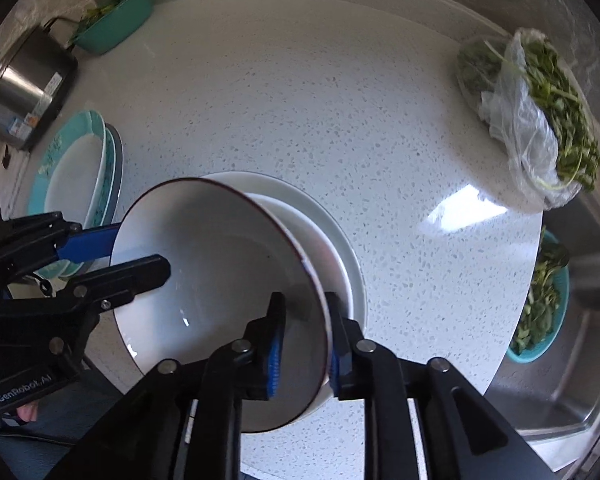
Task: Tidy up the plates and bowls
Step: 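Lower the red-flowered bowl into the white bowl and open both tools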
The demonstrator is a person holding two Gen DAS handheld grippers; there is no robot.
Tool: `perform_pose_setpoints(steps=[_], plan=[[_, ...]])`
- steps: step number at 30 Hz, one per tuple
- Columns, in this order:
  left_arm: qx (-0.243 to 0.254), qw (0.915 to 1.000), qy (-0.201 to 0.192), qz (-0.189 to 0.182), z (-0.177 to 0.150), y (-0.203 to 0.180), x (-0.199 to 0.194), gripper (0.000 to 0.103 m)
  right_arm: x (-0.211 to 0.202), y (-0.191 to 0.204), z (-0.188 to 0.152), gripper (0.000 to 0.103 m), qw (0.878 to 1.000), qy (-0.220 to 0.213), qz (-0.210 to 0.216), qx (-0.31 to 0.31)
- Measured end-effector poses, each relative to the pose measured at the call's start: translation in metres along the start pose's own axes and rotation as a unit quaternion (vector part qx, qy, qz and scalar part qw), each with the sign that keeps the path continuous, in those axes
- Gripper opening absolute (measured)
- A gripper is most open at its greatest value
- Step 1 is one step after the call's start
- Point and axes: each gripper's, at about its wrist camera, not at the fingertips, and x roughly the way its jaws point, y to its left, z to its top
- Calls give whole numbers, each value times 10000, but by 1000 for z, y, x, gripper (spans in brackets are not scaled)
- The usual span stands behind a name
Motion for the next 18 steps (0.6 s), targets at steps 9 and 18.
perform_pose_setpoints(steps=[9, 18], plan=[[-40, 9999, -34, -85, 0, 3, -1, 46, -3, 23, -2, 38, 9990, -199, -292, -278], [-118, 9998, 51, -183, -1, 6, 3, 46, -7, -17, -11, 51, 9965, -459, 634, 286]])
